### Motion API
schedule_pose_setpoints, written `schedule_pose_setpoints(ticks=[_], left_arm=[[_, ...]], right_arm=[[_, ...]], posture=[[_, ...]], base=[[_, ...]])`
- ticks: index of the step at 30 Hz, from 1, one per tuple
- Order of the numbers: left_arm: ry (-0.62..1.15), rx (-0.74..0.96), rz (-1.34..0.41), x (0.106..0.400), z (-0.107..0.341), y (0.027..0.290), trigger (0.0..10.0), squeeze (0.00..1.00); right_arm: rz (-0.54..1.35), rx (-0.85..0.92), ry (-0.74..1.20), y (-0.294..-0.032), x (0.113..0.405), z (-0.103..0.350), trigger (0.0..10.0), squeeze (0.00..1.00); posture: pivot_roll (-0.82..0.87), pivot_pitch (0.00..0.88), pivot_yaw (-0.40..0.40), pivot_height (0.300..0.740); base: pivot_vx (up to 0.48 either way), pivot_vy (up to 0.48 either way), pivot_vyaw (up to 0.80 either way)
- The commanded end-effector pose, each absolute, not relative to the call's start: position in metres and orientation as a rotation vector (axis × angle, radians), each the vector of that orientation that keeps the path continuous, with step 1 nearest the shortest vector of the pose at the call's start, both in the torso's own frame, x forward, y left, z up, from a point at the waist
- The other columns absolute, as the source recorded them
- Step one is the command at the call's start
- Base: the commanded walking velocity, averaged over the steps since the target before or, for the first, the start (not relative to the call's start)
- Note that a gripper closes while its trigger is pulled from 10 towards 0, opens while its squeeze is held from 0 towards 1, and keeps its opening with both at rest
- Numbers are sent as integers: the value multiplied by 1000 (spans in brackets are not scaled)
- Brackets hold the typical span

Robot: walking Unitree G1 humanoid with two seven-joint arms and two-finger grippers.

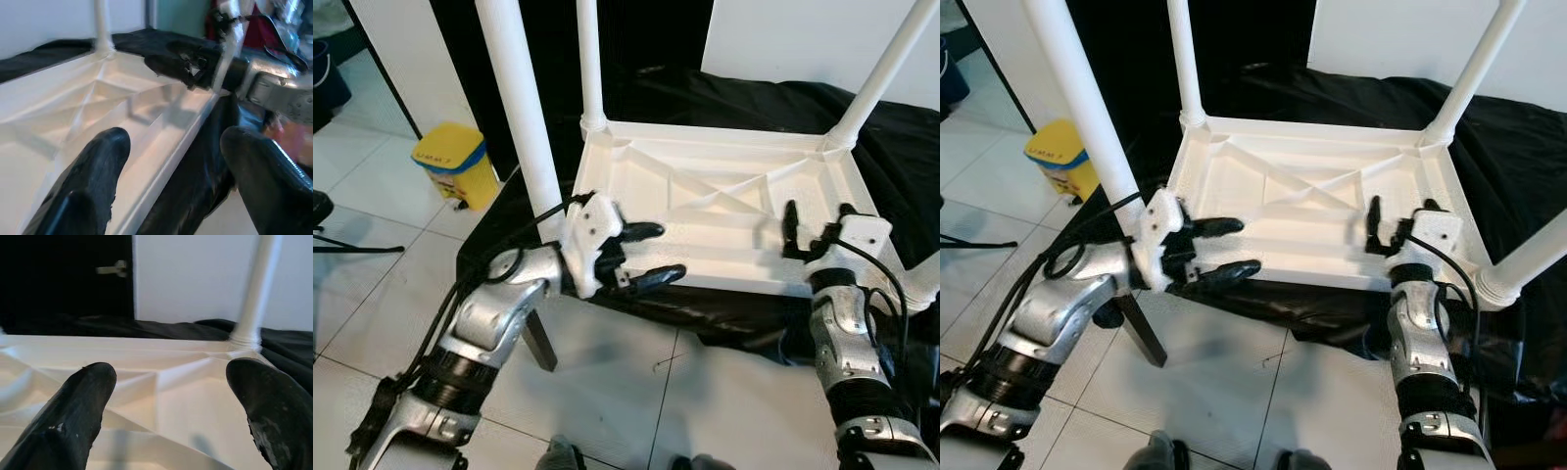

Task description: Building children table

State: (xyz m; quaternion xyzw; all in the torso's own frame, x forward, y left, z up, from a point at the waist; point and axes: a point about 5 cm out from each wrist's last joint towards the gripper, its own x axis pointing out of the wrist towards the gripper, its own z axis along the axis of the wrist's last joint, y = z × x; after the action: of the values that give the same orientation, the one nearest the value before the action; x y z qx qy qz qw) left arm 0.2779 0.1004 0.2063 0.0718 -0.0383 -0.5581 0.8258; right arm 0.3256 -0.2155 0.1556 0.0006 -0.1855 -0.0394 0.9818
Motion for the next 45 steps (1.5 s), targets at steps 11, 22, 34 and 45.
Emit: schedule_pose_setpoints(ticks=[11, 22, 34, 45], left_arm=[[46, 106, -981, 244, 205, 170, 10000, 0], [128, 145, -868, 225, 215, 226, 10000, 0], [185, 296, -460, 277, 220, 310, 10000, 0], [57, 236, -363, 337, 228, 293, 10000, 0]], right_arm=[[221, -87, -288, -178, 329, 164, 10000, 0], [158, -156, -207, -183, 317, 153, 10000, 0], [-22, -109, -173, -188, 297, 146, 10000, 0], [-202, -119, -142, -187, 266, 138, 10000, 0]], posture=[[152, 130, -112, 740], [134, 152, -101, 740], [109, 157, -76, 740], [50, 155, -48, 740]], base=[[0, 0, 0], [0, 0, 0], [0, 0, 0], [0, 0, 0]])
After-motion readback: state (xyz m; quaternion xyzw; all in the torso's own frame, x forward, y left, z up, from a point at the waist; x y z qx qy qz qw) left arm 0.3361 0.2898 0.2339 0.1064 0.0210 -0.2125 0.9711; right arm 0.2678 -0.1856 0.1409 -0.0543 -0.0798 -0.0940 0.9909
